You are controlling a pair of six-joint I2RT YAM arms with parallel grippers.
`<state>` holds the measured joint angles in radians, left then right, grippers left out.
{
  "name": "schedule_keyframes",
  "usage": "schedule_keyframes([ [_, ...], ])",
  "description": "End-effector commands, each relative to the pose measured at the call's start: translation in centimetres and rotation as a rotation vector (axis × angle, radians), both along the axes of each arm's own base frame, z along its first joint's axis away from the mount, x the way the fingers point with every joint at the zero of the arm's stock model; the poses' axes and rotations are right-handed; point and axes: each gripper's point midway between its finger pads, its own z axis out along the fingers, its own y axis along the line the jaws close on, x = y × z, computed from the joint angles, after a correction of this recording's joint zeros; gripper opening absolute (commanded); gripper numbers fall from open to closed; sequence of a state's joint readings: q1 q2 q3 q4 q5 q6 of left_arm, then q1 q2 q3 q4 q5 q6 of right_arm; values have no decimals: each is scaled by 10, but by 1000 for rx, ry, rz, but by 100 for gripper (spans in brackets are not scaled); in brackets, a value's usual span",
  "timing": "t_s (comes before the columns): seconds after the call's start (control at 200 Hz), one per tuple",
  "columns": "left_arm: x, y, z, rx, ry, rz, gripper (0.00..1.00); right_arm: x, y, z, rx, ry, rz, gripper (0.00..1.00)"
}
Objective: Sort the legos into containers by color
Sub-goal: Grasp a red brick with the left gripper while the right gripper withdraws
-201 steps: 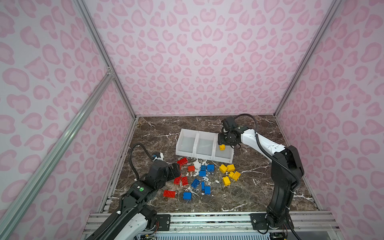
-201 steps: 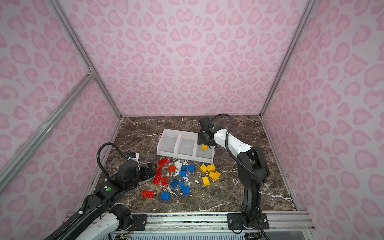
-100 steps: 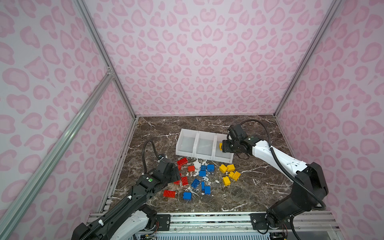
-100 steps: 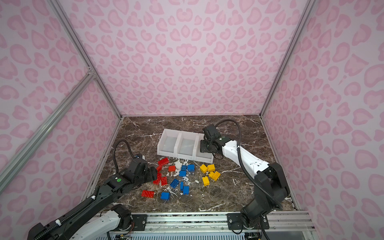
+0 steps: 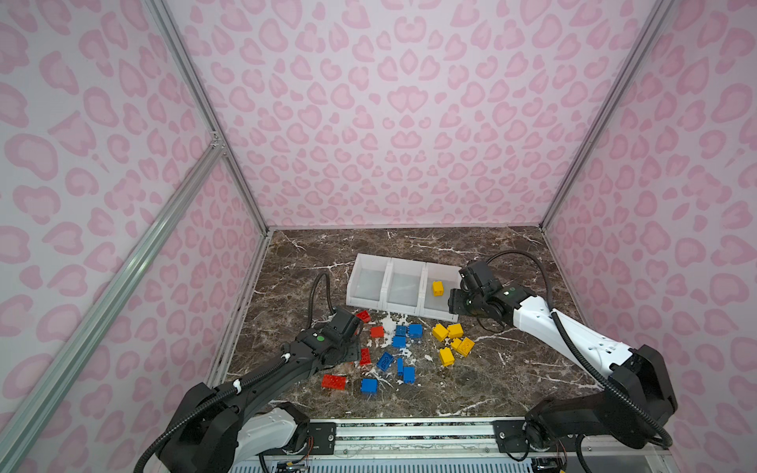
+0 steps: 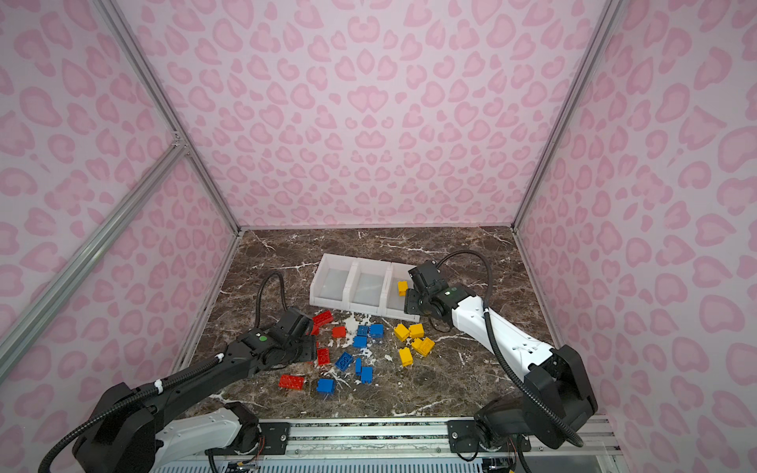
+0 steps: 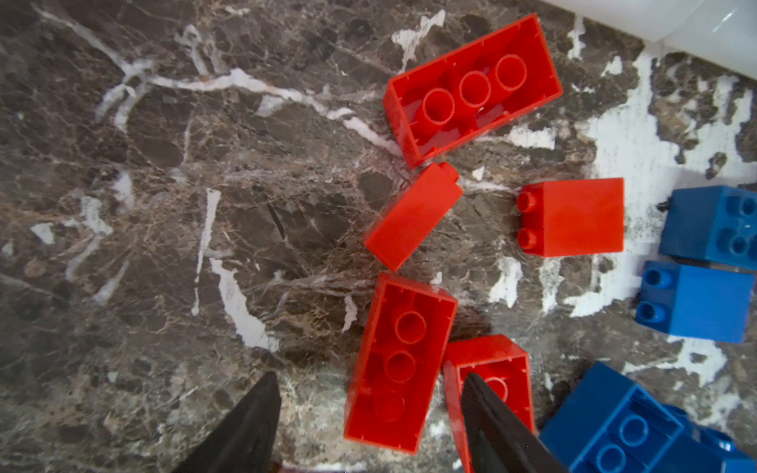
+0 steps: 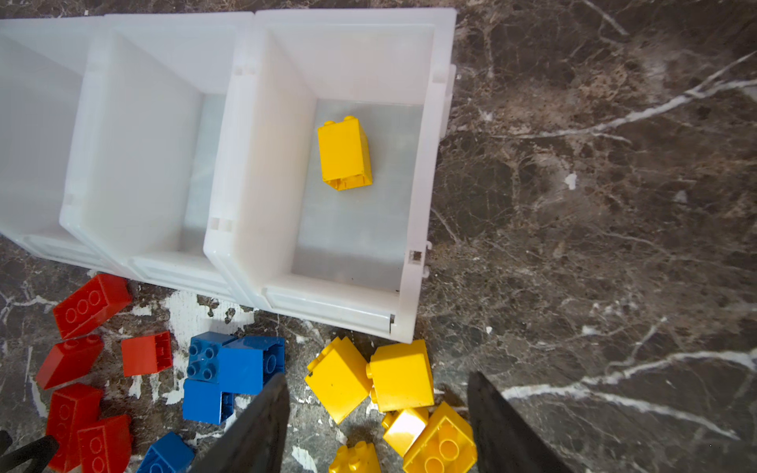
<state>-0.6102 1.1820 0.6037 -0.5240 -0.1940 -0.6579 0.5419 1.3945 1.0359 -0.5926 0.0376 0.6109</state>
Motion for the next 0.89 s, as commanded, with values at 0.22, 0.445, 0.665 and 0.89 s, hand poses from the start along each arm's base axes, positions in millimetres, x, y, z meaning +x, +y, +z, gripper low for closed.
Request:
schedule_keyframes([
  [0.22, 22, -14, -5, 3, -22, -14, 65, -2, 1, -2, 0, -1, -17, 70],
  [0.445, 28, -17, -11, 11, -16, -17, 57, -4, 4, -3, -1, 0, -16, 70],
  [0.665, 25, -16, -22, 26, 7, -18, 47, -7, 4, -4, -6, 5, -17, 70],
  [0.89, 23, -12, -25, 33, 4, -5, 38, -8, 4, -5, -8, 5, -18, 70],
])
